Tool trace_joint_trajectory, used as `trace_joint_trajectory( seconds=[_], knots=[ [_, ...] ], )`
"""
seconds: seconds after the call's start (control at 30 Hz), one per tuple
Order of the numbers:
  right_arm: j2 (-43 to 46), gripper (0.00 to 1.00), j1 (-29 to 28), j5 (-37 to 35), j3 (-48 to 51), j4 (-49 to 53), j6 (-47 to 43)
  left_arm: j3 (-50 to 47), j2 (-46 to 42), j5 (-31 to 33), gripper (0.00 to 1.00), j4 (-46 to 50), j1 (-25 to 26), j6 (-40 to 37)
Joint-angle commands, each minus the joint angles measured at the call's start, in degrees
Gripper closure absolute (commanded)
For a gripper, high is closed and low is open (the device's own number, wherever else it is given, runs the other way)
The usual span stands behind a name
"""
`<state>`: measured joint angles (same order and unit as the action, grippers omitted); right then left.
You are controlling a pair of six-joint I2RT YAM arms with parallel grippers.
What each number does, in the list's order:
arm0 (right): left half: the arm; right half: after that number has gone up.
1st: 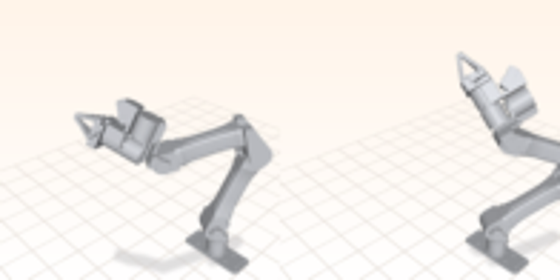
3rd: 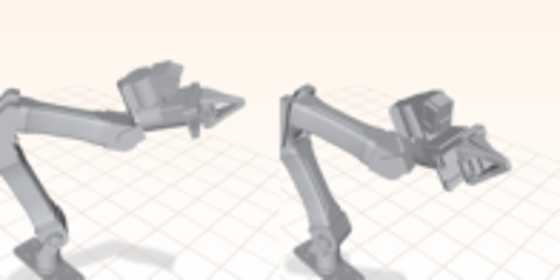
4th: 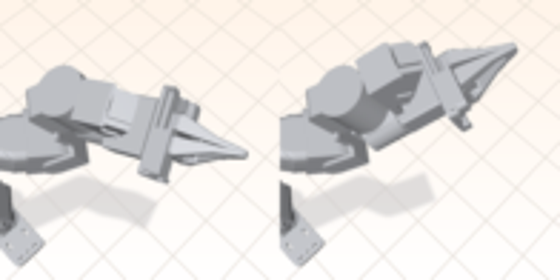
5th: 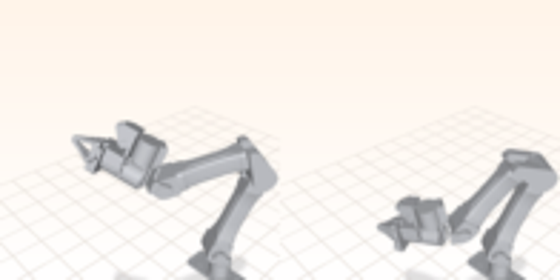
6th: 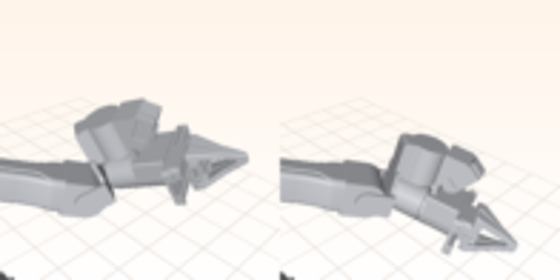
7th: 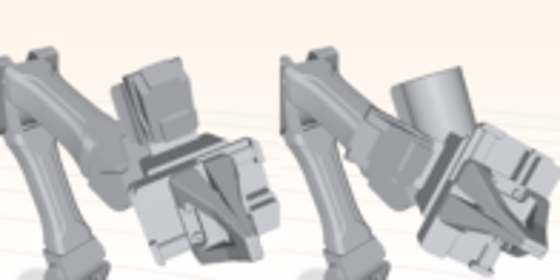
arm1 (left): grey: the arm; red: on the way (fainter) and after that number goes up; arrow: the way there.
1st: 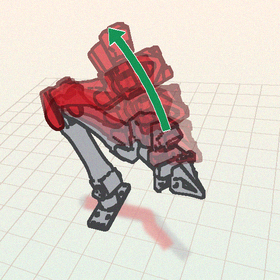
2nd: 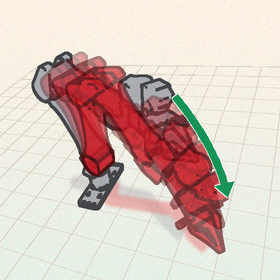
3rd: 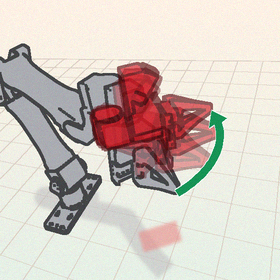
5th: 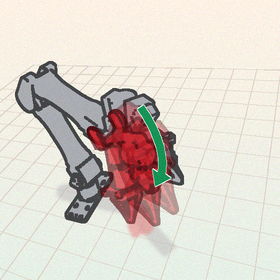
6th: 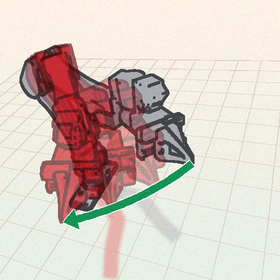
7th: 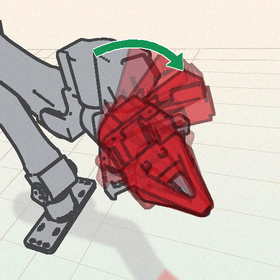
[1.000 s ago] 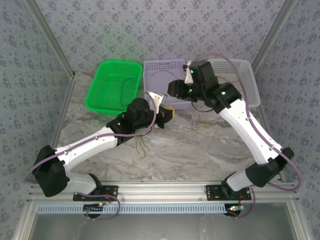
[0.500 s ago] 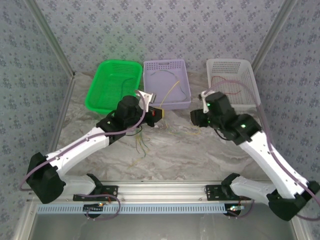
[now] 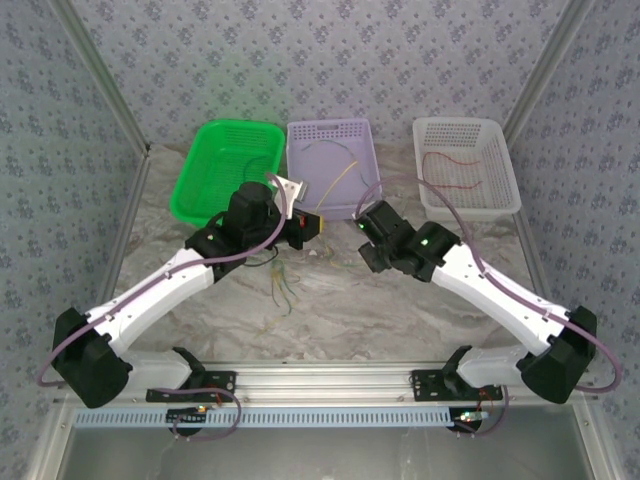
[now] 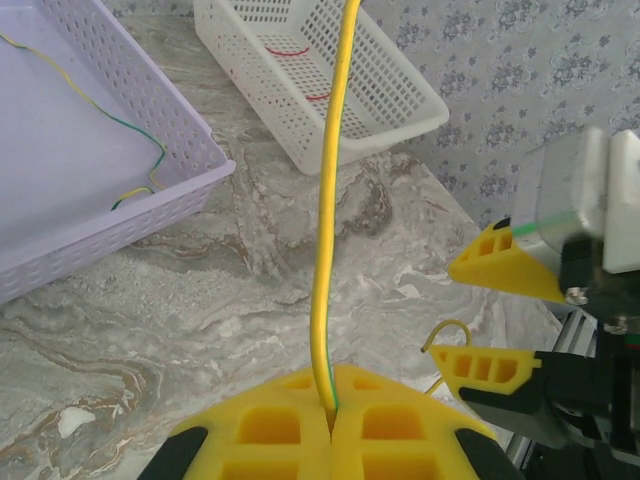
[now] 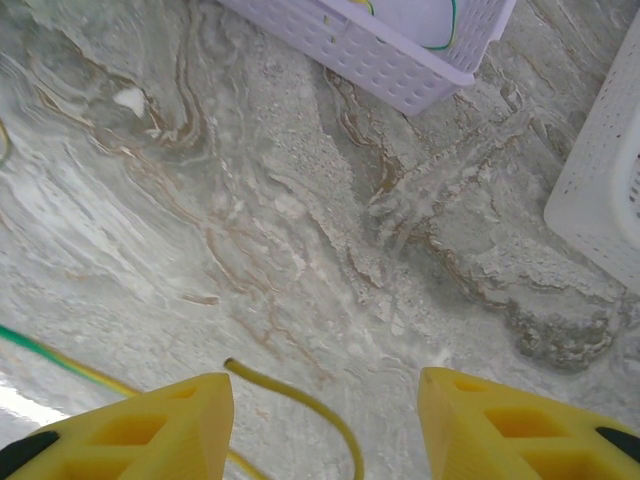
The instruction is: Untangle the cables
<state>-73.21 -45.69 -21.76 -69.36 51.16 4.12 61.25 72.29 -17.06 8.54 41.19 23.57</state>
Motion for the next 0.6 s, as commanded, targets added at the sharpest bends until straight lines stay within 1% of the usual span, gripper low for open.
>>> trace_joint_trajectory(
  seconds=[0.0, 0.13, 0.2, 0.27, 0.33, 0.47, 0.5, 0.57],
  knots=[
    [-0.50, 0.46, -0.44, -2.24, -0.07, 1.05, -3.21, 2.29, -1.59, -1.33, 1.00, 0.90, -0.56, -1.30],
    [-1.01, 0.46, -0.63, -2.21, 0.54, 0.02, -3.25, 2.39, -1.63, -1.82, 1.00, 0.95, -0.80, -1.17],
    [-1.08, 0.47, -0.53, -1.30, 2.88, -1.36, -3.42, 2.44, -1.67, -1.88, 1.00, 0.96, -0.85, -1.11],
    [-1.39, 0.48, -0.57, 0.24, 3.08, -2.16, -3.42, 2.50, -1.63, -1.88, 1.00, 0.88, -0.91, -1.16],
    [-1.50, 0.48, -0.83, 0.34, 3.38, -2.53, -3.16, 2.69, -1.54, -1.99, 1.00, 0.96, -0.88, -1.03],
    [-1.68, 0.52, -0.68, 0.73, 3.91, -3.67, -2.92, 2.68, -1.72, -2.19, 1.00, 0.78, -1.02, -0.98],
    [-1.92, 0.54, -0.67, 0.75, 3.75, -3.94, -2.76, 2.69, -1.72, -2.19, 1.00, 0.78, -1.02, -0.94],
    [-2.06, 0.65, -0.54, 0.23, 3.84, -4.65, -2.06, 2.77, -1.72, -2.21, 1.00, 0.83, -1.02, -0.98]
  ],
)
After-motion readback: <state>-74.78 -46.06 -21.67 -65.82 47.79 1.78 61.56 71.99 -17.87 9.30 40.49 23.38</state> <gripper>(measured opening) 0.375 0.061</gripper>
